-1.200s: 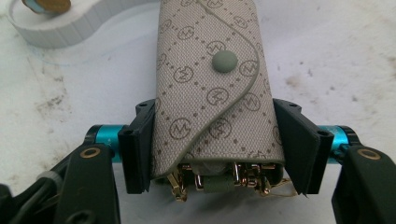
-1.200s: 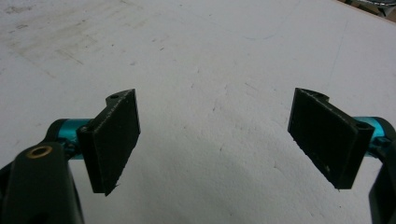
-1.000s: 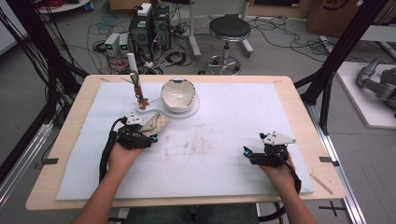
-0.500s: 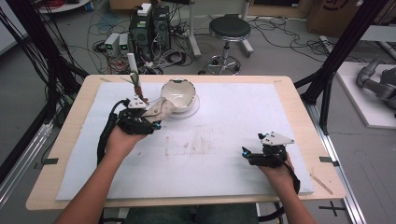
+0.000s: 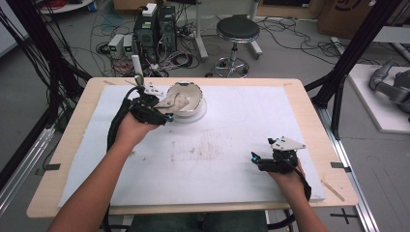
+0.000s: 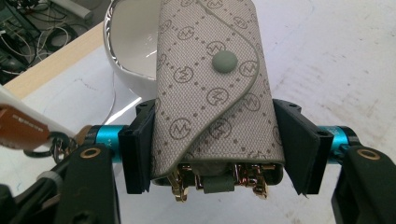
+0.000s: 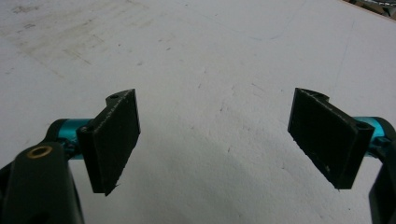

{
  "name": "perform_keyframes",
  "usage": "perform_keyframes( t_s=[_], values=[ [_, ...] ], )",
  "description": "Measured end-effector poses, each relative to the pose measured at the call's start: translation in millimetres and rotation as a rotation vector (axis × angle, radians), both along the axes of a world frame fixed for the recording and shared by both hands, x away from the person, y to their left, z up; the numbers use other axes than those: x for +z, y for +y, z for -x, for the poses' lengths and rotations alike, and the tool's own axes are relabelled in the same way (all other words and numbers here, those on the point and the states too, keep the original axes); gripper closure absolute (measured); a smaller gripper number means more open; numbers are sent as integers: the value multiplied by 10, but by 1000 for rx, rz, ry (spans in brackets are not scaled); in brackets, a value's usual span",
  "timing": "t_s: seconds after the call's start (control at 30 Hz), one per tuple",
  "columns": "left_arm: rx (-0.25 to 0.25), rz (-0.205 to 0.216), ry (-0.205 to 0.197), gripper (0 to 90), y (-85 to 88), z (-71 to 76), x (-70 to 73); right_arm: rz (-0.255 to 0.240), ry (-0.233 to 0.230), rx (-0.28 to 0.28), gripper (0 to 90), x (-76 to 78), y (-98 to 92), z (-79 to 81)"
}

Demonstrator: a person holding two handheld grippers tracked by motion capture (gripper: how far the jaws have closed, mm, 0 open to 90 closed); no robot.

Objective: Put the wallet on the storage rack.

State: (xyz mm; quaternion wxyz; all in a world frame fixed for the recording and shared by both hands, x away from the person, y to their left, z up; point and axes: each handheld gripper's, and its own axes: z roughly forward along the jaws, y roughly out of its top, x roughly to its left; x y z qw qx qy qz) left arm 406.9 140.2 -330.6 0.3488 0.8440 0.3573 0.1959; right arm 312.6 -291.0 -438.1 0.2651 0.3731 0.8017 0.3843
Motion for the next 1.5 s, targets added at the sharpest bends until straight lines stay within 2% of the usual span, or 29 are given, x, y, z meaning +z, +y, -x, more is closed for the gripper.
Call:
perform_keyframes(
  t_s=[0.27, 0.5, 0.83, 1.2, 1.43, 1.5],
  values=[
    [-3, -52, 19, 360, -141, -271, 23, 3, 3, -1, 171, -3, -3, -7],
    [10, -58, 46, 359, -231, -435, -107, 0, 6, -5, 171, -9, -12, -10],
    [4, -78, 71, 359, -383, -560, -227, 6, 8, -5, 171, -14, -14, -16],
    [20, -86, 88, 356, -466, -714, -237, 6, 10, -5, 171, -21, -23, -26],
    [24, -105, 100, 351, -549, -784, -308, 5, 11, -5, 171, -23, -28, -25],
    [28, -111, 87, 346, -549, -791, -309, 3, 10, -5, 171, -24, -27, -25]
  ],
)
